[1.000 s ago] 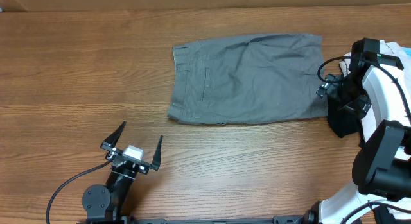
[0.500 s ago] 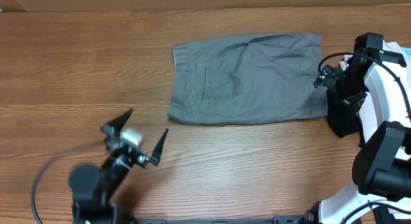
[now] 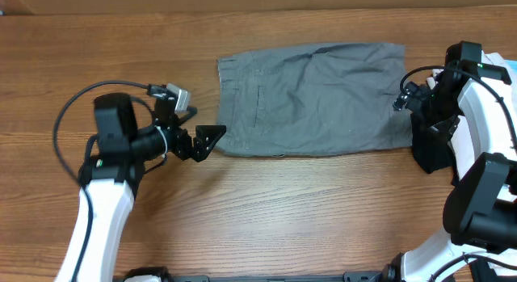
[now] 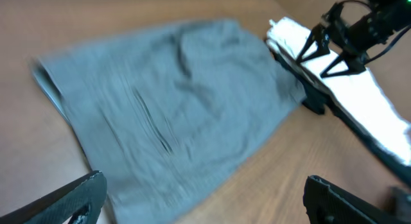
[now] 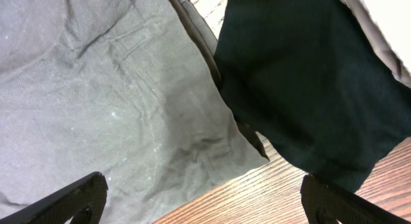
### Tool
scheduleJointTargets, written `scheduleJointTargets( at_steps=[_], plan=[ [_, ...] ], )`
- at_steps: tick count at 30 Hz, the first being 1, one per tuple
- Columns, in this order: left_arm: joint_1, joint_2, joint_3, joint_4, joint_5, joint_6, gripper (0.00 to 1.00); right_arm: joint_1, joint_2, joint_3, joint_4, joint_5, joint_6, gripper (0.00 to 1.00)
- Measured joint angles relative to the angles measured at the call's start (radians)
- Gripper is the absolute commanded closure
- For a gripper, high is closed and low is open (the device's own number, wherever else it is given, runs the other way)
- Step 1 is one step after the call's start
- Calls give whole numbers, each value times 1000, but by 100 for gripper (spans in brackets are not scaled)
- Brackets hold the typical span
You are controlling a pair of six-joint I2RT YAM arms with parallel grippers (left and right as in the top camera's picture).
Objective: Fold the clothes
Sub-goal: 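Move the left gripper to the shorts' left waistband corner and grasp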
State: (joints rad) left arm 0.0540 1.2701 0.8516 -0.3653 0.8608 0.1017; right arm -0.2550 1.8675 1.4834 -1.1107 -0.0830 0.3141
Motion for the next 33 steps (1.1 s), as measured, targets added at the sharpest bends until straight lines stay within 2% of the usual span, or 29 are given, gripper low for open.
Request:
scheduleJointTargets(
  at_steps=[3,9,17,21,24,30,32,33],
  plan=[
    [0,130,6,-24,23,-18,0,0,0,0,0,0,0,0],
    [0,284,9,6,29,-47,0,0,0,0,4,-3,0,0],
    [-30,401,14,-4,-178,-188,0,0,0,0,8,-6,0,0],
    [-45,439,14,9,-214,-224,0,0,0,0,8,-6,0,0],
    [-60,459,14,37,-215,-236,12,0,0,0,8,-6,0,0],
    [-94,470,16,65,-210,-255,76,0,0,0,3,-6,0,0],
    [-98,470,17,67,-210,-262,93,0,0,0,2,-6,0,0],
    [-100,470,17,68,-208,-259,96,0,0,0,2,-7,0,0]
  ],
)
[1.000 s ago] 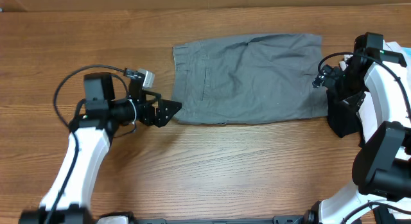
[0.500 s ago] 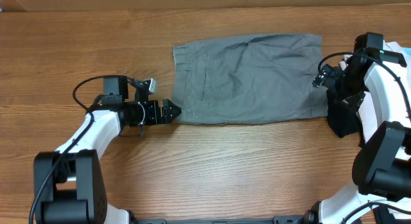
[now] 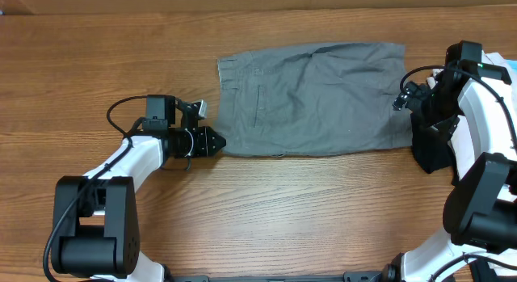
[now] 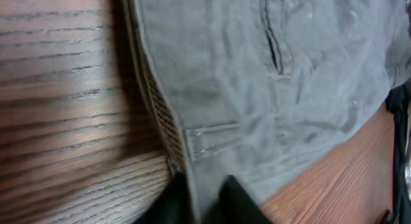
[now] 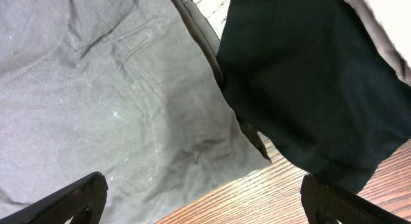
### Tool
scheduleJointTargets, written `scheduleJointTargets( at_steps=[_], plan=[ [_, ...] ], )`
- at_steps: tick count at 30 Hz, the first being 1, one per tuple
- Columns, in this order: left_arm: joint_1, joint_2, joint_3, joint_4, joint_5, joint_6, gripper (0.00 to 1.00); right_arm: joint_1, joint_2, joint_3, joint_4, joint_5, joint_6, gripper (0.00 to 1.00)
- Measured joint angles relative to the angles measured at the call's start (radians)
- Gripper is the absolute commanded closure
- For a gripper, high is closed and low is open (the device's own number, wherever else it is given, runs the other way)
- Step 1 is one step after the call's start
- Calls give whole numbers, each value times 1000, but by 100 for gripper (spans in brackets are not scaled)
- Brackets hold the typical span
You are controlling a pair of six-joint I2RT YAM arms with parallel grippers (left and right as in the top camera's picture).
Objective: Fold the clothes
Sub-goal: 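Move the left gripper to the shorts' left waistband corner and grasp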
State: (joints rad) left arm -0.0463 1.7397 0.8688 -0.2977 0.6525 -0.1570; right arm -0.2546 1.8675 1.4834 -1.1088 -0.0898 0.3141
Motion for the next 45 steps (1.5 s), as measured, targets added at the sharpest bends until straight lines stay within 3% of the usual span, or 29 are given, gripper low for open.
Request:
scheduleJointTargets(
  at_steps=[6,16,25,30,38,45],
  plan=[
    [2,1,16,-6,5,-2,96,0,0,0,-1,-31,0,2],
    [62,6,204,-142,43,0,96,0,0,0,-2,-97,-3,17],
    [80,6,206,-152,72,3,96,0,0,0,-47,-124,-4,18],
    [31,9,206,-150,71,3,96,0,0,-6,-58,-97,-5,14],
    [-118,41,206,-114,8,2,96,0,0,-129,8,-74,-3,27],
    [-114,45,206,-111,-22,2,96,0,0,-250,141,-91,0,29]
  ],
)
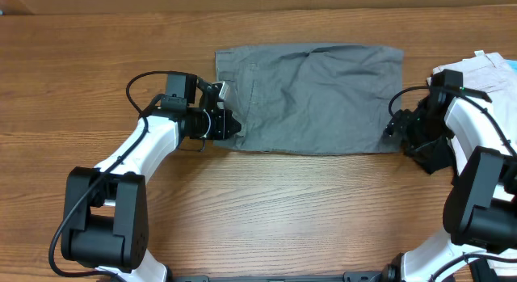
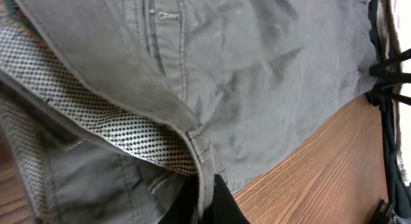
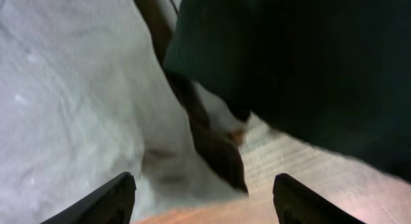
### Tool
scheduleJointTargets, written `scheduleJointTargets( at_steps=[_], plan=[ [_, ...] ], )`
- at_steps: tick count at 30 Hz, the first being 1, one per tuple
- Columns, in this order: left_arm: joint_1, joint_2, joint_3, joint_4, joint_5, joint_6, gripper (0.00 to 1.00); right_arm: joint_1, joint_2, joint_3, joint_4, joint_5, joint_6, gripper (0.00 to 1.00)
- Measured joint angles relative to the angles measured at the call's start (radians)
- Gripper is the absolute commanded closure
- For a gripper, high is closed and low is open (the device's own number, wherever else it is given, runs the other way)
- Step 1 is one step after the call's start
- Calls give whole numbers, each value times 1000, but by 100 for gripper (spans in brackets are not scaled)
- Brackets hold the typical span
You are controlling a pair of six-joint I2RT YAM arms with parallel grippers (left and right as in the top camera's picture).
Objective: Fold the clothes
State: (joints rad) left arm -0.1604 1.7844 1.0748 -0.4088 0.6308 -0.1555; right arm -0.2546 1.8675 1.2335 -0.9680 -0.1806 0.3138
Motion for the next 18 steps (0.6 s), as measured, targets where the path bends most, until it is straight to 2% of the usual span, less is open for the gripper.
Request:
scheduleJointTargets(
  at_steps=[4,7,10,12,13,18],
  plan=[
    [14,0,0,-5,-6,0,96,0,0,-46,46,-15,8,33],
    [24,0,0,-7,-8,0,96,0,0,-65,72,-24,25,44],
    [24,0,0,-7,-11,0,96,0,0,-65,90,-27,36,47],
    [24,0,0,-7,-12,0,96,0,0,-72,106,-29,50,52],
    [24,0,0,-7,-12,0,96,0,0,-82,122,-29,56,58],
    [24,0,0,-8,-15,0,96,0,-1,-110,151,-34,72,60]
  ],
)
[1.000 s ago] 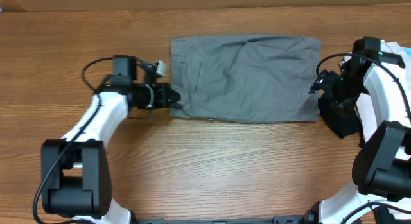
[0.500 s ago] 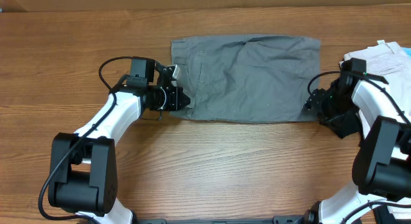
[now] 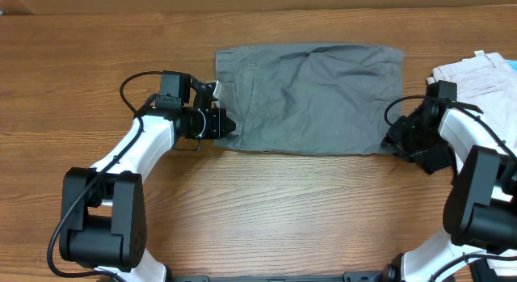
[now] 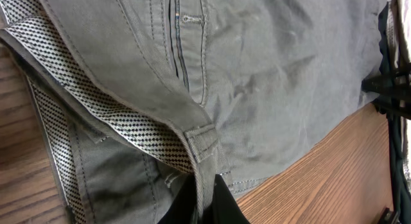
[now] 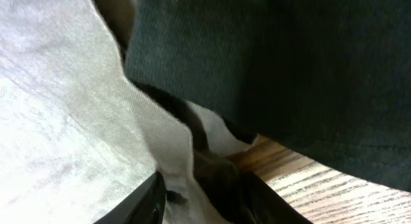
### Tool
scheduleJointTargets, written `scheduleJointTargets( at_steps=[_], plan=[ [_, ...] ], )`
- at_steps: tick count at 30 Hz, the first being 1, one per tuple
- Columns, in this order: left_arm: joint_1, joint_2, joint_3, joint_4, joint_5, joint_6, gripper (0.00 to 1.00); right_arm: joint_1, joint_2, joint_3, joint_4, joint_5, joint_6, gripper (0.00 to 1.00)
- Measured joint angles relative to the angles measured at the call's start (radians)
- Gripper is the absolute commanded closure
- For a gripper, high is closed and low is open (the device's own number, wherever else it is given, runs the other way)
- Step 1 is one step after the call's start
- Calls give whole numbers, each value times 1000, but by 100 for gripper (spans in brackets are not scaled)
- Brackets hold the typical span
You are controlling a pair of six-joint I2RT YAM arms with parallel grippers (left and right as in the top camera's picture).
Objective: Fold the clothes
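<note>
Grey shorts lie spread flat across the far middle of the table, waistband to the left. My left gripper is shut on the near corner of the waistband, raising it a little so the checkered lining shows. My right gripper sits low at the shorts' near right hem corner. Its fingers stand partly apart with that corner of cloth between them. The gap is still wider than the fabric.
A dark garment lies bunched right beside my right gripper, filling the right wrist view's upper right. Pale folded clothes rest at the far right edge. Bare wooden table runs along the near side.
My right gripper's fingers have drawn closer together around the shorts' near right hem corner. My left gripper, still shut on the waistband corner, has shifted slightly left.
First both grippers were open, the left one off to the left of the shorts, the right one above their right edge. Then the left was shut on the waistband's near corner. Later it held that corner raised and the right sat low at the hem, now narrower.
</note>
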State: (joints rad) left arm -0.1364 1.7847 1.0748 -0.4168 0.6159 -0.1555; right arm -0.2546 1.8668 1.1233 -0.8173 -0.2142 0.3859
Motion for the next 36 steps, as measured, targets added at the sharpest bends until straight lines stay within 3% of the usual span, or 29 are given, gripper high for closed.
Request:
scheduleJointTargets(
  at_steps=[4,10,14,17,25,32,36],
  plan=[
    [0,0,0,0,0,0,96,0,0,-4,17,-10,6,96],
    [0,1,12,-17,18,0,96,0,2,53,-61,-24,10,96],
    [0,7,145,-161,57,-1,96,0,11,355,-291,-7,7,96],
    [0,8,230,-209,64,-1,96,0,10,516,-364,9,3,96],
    [0,8,410,-341,67,8,96,0,10,726,-458,21,-25,96],
    [0,1,633,-569,-77,31,96,0,10,963,-597,23,-50,96],
    [0,-30,697,-618,-153,35,96,0,10,1088,-682,23,-57,96]
  ],
)
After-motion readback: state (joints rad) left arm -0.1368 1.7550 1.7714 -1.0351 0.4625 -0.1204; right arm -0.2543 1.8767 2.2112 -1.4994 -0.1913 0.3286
